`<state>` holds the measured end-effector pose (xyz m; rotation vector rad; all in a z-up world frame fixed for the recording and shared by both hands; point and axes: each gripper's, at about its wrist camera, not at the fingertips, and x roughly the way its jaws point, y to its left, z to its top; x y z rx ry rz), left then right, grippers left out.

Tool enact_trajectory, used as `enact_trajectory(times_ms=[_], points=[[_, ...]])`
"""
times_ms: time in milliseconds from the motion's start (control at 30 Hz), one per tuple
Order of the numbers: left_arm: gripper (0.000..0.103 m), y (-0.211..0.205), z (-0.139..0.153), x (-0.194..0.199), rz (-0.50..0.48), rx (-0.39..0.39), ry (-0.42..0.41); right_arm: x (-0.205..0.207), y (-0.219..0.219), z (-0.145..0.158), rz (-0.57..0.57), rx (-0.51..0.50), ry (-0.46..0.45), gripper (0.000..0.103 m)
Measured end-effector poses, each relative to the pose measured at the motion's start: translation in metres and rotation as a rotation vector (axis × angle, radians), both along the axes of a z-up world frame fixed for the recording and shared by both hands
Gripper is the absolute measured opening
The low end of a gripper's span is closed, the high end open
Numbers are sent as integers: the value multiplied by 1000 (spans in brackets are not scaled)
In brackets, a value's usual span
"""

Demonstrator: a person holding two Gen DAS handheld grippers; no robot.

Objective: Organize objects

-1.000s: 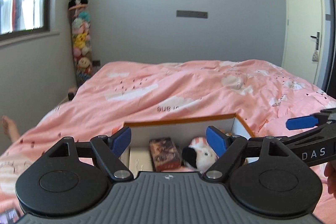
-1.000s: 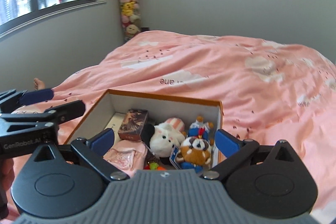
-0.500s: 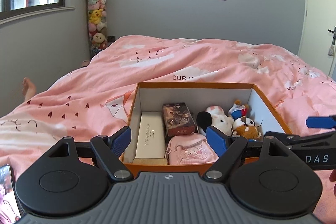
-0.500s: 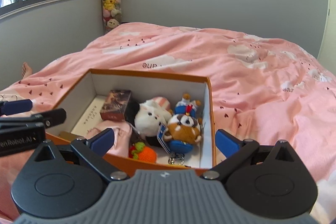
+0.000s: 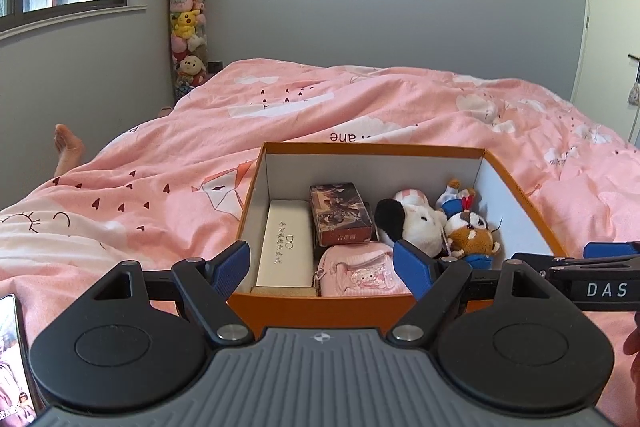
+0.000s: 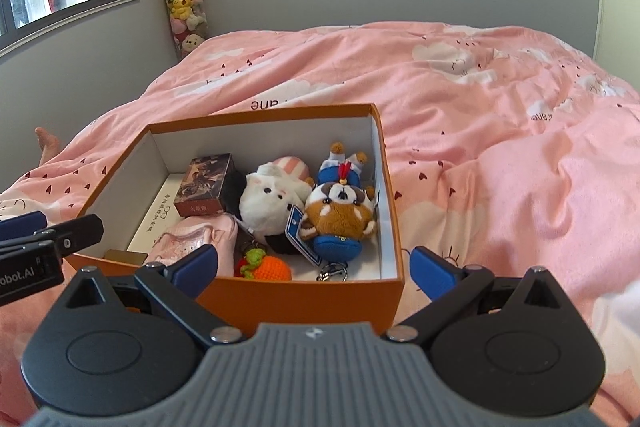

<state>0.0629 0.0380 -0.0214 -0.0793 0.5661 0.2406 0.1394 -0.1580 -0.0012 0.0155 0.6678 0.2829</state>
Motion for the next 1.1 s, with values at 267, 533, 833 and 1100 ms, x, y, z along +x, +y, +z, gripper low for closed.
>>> enact_trajectory(times_ms=[267, 533, 833, 1100], points=[[95, -5, -1, 3, 0, 22, 26, -2, 0, -3, 1, 6, 12, 102], [95, -4, -4, 3, -7, 5, 44, -2, 1, -4, 4, 3, 15, 102], [95, -4, -6, 4, -11, 2, 53, -2, 3, -5, 11, -5, 23, 102], [95, -5, -7, 4, -12, 6, 55, -2, 5, -6, 17, -8, 28, 102]])
